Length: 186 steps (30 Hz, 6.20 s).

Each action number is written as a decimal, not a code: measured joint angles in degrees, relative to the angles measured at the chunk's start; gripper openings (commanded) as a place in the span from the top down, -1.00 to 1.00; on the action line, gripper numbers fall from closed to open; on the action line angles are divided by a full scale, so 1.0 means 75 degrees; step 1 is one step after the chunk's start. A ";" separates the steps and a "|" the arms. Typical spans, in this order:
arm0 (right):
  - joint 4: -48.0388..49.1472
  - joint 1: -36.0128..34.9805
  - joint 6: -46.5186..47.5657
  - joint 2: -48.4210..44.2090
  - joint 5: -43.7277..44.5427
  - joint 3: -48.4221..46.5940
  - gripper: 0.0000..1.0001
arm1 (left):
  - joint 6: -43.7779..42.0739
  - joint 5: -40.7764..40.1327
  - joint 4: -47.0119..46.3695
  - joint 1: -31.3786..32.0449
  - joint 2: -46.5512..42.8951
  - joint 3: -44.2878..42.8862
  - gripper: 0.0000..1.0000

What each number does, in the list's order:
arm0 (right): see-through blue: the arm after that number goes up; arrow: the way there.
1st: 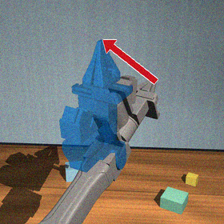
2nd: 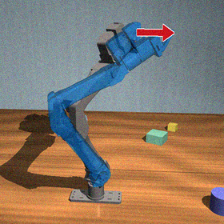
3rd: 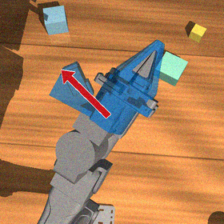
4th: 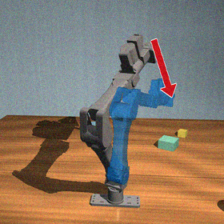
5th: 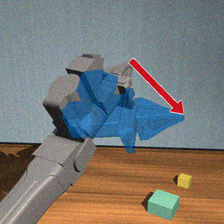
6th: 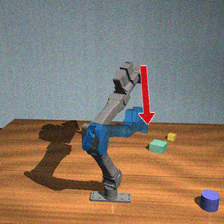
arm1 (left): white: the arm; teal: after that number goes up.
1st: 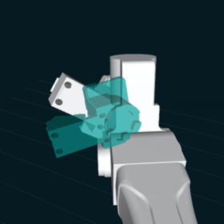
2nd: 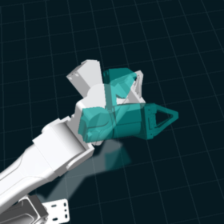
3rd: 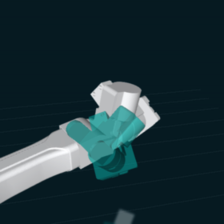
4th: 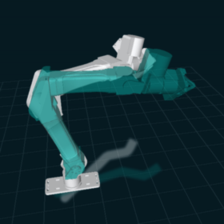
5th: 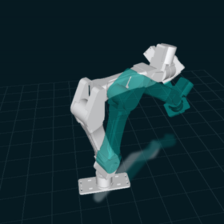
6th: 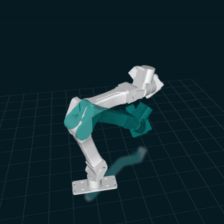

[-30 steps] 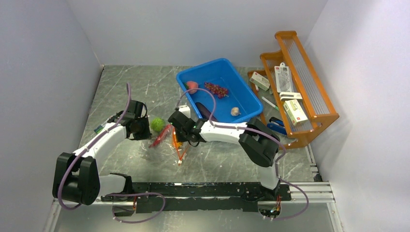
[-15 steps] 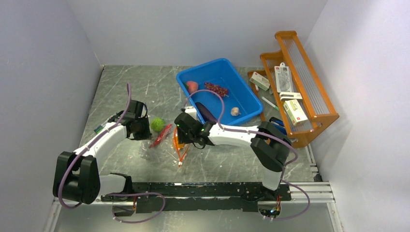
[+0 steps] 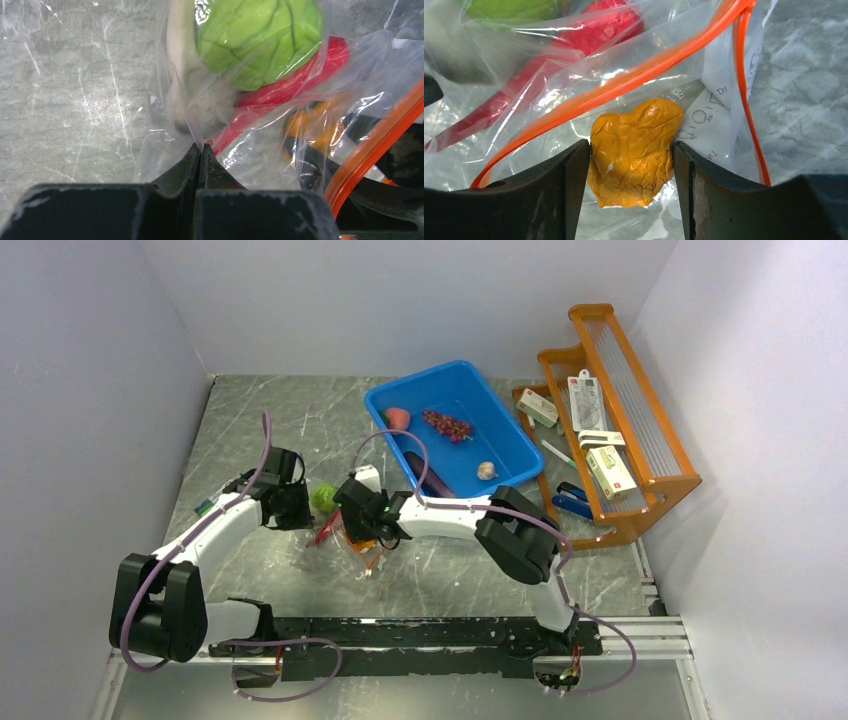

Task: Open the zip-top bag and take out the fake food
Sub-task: Pick up the fake vegetable from the zipper food storage bag, then place the fake vegetable in the bin, then pick up the fake vegetable from the zipper food storage bag.

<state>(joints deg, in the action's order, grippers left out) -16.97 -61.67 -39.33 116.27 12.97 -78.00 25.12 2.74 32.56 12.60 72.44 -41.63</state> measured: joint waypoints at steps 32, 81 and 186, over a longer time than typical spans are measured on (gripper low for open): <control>0.0332 -0.0061 -0.0256 -0.3923 0.3040 0.1760 0.25 | 0.0108 -0.0061 0.0093 0.0035 0.0006 -0.0093 0.77; -0.1559 0.4214 0.2183 0.0131 -0.1856 -0.1714 -0.16 | 0.0286 -0.0399 0.0297 0.0041 -0.1274 -0.0099 -0.67; 0.4575 -0.0160 -0.4756 -0.0886 -0.0396 0.2617 0.06 | 0.0134 0.0414 0.0347 0.0265 -0.0038 -0.0146 0.86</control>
<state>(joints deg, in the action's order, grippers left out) 17.34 -62.87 -75.00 109.62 10.00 -58.37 26.13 5.85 35.16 14.59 72.16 -42.72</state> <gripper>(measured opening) 0.483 0.076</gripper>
